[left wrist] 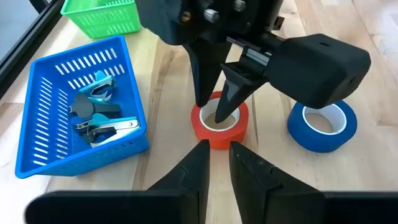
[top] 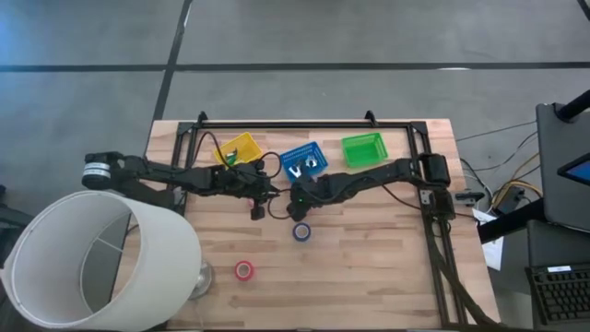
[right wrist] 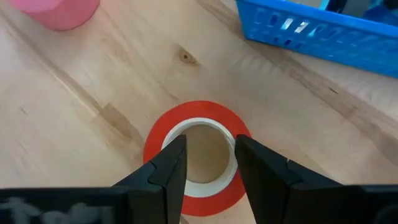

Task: Pick and place Stapler, Stapler remover, tape
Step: Put the top red tape into the green basket

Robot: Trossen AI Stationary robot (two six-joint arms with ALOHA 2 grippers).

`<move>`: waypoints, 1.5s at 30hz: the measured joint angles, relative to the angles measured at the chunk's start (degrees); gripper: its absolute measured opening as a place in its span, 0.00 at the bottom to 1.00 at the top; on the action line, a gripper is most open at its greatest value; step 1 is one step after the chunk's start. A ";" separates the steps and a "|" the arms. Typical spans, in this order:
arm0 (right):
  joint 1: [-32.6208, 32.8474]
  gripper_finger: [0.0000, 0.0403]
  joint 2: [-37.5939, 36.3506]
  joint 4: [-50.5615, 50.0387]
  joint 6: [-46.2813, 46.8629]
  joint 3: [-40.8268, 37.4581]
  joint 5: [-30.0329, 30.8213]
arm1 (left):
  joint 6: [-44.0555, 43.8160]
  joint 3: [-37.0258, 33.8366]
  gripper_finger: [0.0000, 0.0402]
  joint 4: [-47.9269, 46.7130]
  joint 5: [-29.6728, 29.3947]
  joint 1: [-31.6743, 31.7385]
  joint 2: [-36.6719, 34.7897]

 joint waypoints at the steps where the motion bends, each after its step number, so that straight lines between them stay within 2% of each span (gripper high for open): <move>1: 0.04 0.34 -0.28 -0.03 -0.26 -0.02 0.62 | 0.00 0.00 0.16 0.00 0.00 0.00 0.00; 11: 0.68 0.34 -5.29 -0.47 -1.72 0.20 4.09 | 0.00 0.00 0.16 -0.03 -0.01 0.00 0.00; 18: 0.85 0.32 -2.12 -0.96 -0.61 -0.65 4.05 | 0.00 0.00 0.16 -0.35 0.00 0.00 0.00; 22: 0.99 0.32 -0.02 -1.15 0.05 -0.83 -1.04 | 0.00 0.00 0.16 -0.37 0.00 0.00 0.00; 30: 1.16 0.31 0.71 -1.85 -0.78 -0.82 1.03 | 0.00 0.00 0.16 -0.33 0.00 0.00 0.00; 34: 1.14 0.26 0.70 -2.23 -3.38 -0.48 1.22 | 0.00 0.00 0.16 -0.33 0.00 0.00 0.00; 38: 1.14 0.17 0.64 -2.37 -5.39 -0.31 1.15 | 0.00 0.00 0.16 -0.33 0.00 0.00 0.00; 41: 1.11 0.11 0.16 -3.02 -7.45 -0.28 -1.36 | 0.00 0.00 0.16 -0.33 0.00 0.00 0.00; 45: 1.78 0.09 -2.51 -5.10 -10.68 -0.28 -2.43 | 0.00 0.00 0.16 -0.33 -0.02 0.00 0.00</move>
